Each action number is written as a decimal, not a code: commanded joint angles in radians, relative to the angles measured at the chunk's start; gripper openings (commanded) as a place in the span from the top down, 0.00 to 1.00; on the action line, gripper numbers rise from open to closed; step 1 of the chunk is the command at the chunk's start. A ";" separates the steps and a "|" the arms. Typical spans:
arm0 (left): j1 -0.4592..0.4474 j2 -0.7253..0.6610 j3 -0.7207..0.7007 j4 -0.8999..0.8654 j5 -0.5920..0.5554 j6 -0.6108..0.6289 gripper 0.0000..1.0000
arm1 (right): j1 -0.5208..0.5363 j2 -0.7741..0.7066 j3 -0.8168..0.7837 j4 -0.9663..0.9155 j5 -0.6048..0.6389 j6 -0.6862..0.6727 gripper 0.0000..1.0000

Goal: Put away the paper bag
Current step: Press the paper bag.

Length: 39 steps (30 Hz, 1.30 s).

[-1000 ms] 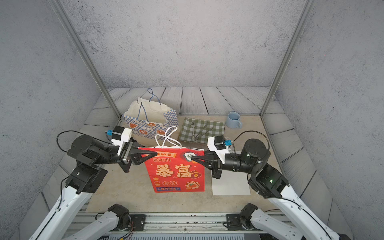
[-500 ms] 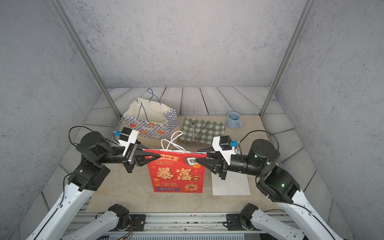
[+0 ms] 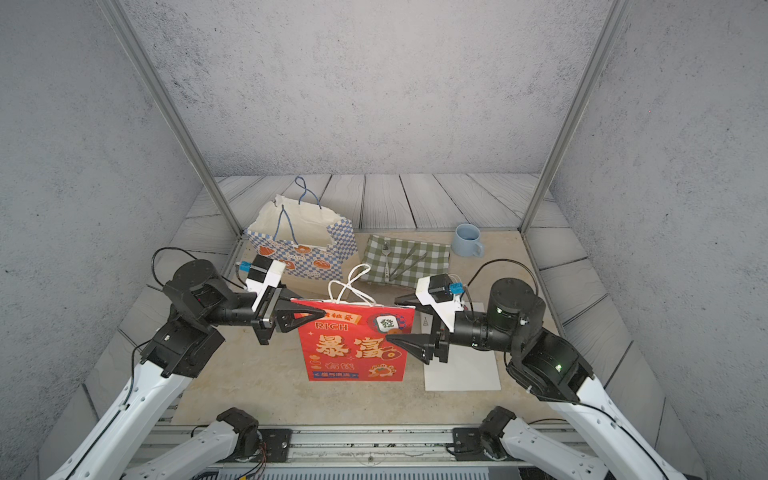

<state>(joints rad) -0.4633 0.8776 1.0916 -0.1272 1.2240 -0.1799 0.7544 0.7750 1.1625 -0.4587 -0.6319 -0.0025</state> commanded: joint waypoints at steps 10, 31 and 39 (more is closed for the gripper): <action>-0.006 -0.019 0.033 0.058 0.026 -0.022 1.00 | 0.002 -0.021 -0.074 0.021 -0.051 0.024 0.91; -0.006 0.000 0.054 -0.128 0.029 0.121 1.00 | 0.002 0.047 0.106 -0.181 -0.005 0.011 0.47; -0.005 0.027 0.069 -0.207 0.039 0.166 1.00 | 0.002 0.085 0.132 -0.234 -0.019 0.024 0.79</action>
<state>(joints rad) -0.4633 0.9016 1.1248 -0.2867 1.2438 -0.0589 0.7544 0.8497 1.2694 -0.6521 -0.6308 0.0139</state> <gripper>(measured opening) 0.050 0.241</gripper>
